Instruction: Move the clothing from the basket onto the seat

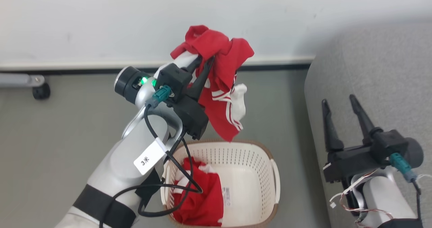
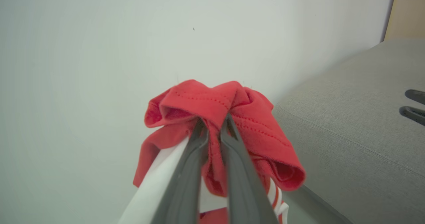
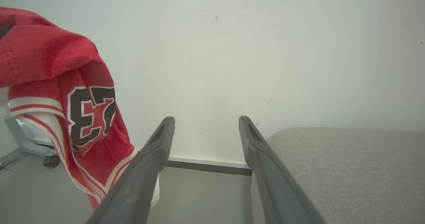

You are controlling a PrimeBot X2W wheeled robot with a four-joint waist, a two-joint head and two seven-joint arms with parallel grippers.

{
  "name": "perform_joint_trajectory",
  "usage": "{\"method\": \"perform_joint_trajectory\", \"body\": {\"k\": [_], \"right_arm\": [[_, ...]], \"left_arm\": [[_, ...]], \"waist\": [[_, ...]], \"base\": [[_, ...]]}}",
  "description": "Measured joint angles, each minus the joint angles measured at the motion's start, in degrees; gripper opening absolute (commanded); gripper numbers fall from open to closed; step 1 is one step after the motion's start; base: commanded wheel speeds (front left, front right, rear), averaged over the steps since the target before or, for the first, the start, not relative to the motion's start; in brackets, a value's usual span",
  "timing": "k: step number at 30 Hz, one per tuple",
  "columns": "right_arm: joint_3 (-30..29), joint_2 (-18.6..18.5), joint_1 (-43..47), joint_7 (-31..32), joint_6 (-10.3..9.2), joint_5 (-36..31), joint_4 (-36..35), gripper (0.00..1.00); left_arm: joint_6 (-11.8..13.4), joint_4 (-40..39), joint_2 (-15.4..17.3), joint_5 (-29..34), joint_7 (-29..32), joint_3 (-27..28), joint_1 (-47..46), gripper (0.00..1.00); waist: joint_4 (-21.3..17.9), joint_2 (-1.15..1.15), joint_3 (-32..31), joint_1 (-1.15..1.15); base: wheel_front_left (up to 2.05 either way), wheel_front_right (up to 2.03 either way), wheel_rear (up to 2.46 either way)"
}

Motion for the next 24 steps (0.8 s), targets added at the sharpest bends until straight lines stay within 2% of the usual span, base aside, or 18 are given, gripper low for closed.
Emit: {"method": "perform_joint_trajectory", "body": {"k": [7, 14, 20, 24], "right_arm": [[3.65, 0.93, 1.43, 0.0, 1.59, -0.35, 3.09, 1.0], [12.17, 2.55, 2.23, 0.01, 3.78, -1.97, 6.17, 1.0], [18.02, 2.82, 1.73, 0.0, 4.35, -2.32, 9.66, 1.0], [19.85, 2.89, -0.87, 0.01, 4.36, -2.36, 12.72, 1.0]], "left_arm": [[-0.43, 0.51, 0.0, -1.76, 0.0, -1.48, 1.89, 0.0], [0.62, -1.87, 0.04, -4.52, 0.0, -5.34, 4.26, 0.0], [1.58, -4.9, 0.02, -5.78, 0.07, -9.05, 4.7, 0.0], [2.23, -7.13, 0.1, -7.8, 0.68, -11.68, 4.72, 0.0]], "waist": [[0.09, 0.0, -6.03, 0.0], [0.16, 0.01, -12.45, 0.0], [0.48, 0.0, -15.39, 0.0], [1.34, 0.01, -15.91, 0.0]], "base": [[0.0, 0.0, 0.0], [0.0, 0.0, 0.0], [0.0, 0.0, 0.0], [0.0, 0.0, 0.0]]}}
